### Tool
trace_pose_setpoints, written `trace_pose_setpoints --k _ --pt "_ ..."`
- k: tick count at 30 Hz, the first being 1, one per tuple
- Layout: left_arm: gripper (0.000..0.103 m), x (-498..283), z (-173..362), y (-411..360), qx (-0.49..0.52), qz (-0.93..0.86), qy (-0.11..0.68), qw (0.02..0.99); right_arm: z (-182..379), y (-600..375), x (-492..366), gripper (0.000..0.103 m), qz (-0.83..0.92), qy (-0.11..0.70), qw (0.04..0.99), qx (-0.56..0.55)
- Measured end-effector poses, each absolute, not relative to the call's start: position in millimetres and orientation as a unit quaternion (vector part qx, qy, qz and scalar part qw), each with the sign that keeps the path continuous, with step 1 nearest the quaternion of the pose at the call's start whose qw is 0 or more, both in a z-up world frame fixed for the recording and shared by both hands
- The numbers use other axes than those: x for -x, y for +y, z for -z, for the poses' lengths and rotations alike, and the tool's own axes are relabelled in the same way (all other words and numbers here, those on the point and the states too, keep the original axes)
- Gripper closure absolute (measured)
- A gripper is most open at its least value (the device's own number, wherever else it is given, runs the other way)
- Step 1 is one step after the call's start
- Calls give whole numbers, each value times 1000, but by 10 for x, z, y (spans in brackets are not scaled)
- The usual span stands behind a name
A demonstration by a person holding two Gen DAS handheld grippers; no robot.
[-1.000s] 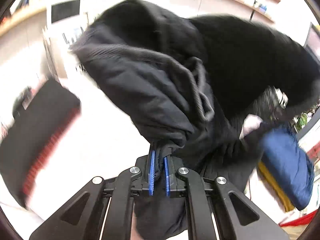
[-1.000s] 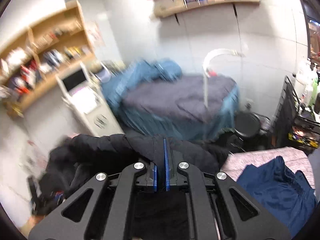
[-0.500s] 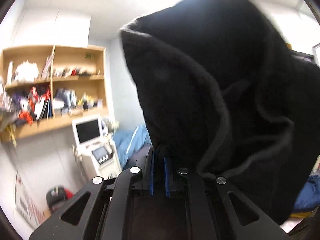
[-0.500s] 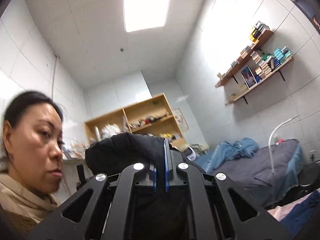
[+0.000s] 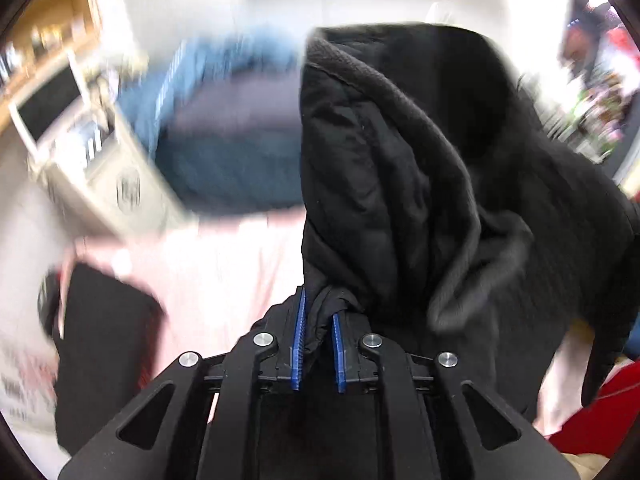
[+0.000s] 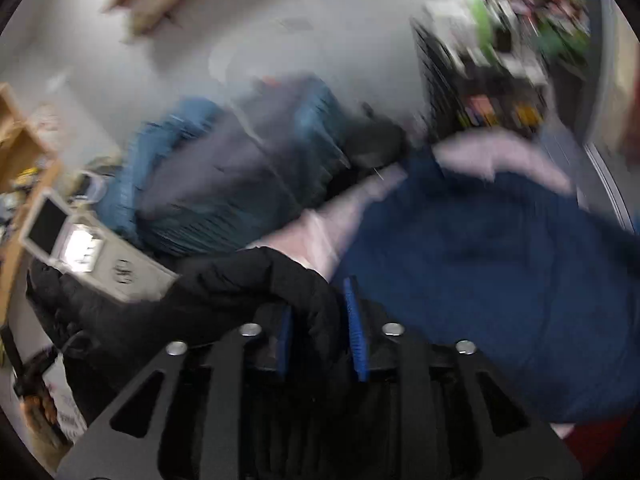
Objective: Fold large clothes
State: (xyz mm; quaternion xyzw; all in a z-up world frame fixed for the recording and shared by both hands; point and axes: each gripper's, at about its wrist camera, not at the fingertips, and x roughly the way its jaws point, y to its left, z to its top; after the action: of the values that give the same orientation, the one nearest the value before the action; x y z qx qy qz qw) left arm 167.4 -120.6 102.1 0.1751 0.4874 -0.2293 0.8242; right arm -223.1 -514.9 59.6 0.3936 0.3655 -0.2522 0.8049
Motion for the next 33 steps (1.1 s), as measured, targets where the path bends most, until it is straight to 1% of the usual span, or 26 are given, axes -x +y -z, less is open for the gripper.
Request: trace_pose_setpoints --k 1,2,4,7,9,10,11,12,13,14,15,16,17,18,19,20,21,23,25,28,30,33 --pt "89 -1727 -566 -1298 -171 229 530 799 -159 -5126 2171 26 244 388 784 -420" --pt "88 -1808 -233 -1375 -155 239 558 779 62 -5069 2146 24 242 397 774 -429" --pt "88 -1742 343 -1427 -135 222 594 761 463 -4817 2158 25 288 429 753 -409" --pt "88 -1553 525 -1492 -121 202 607 759 730 -4551 2228 24 283 436 751 -407" --pt "87 -1529 607 -1566 -118 216 609 754 782 -4425 2237 24 287 438 758 -388" --pt "87 -1552 567 -1605 -125 222 607 753 762 -4380 2205 25 291 443 767 -363" --pt "87 -1663 473 -1386 -132 225 602 755 733 -4376 2168 25 296 444 775 -339" --pt "87 -1643 288 -1342 -150 230 588 761 707 -4355 2136 25 301 444 785 -311" --pt "85 -1666 245 -1021 -168 236 575 765 636 -4329 2123 24 301 442 795 -286" --pt "77 -1601 113 -1133 -212 251 549 769 557 -4292 2047 24 293 441 808 -258" --pt "65 -1504 -4 -1291 -261 267 518 770 509 -4244 1948 24 279 442 819 -237" --pt "29 -1346 -128 -1468 -326 277 464 776 475 -4178 1809 24 260 448 828 -213" --pt "8 -1227 -209 -1589 -376 280 404 786 442 -4098 1679 24 246 456 834 -188" --pt "7 -1020 -292 -1700 -439 282 306 796 385 -4015 1588 24 237 462 838 -167" --pt "6 -844 -346 -1702 -478 272 227 803 338 -3933 1606 25 230 467 840 -154" --pt "6 -787 -375 -1743 -489 258 202 808 318 -3852 1512 24 214 469 844 -150" --pt "6 -817 -422 -1768 -480 251 214 813 296 -3785 1449 24 199 467 848 -152" --pt "6 -919 -440 -1734 -437 259 269 818 298 -3661 1370 22 190 469 850 -147" --pt "6 -983 -273 -1560 -426 233 296 822 373 -3603 1368 21 184 476 845 -158" --pt "6 -1052 260 -1185 -397 170 376 820 533 -3568 1516 21 191 500 828 -169" --pt "6 -1011 496 -696 -367 118 428 818 630 -3584 1624 21 208 512 816 -170" --pt "6 -893 662 193 -294 46 500 813 772 -3656 1922 21 242 526 798 -164"
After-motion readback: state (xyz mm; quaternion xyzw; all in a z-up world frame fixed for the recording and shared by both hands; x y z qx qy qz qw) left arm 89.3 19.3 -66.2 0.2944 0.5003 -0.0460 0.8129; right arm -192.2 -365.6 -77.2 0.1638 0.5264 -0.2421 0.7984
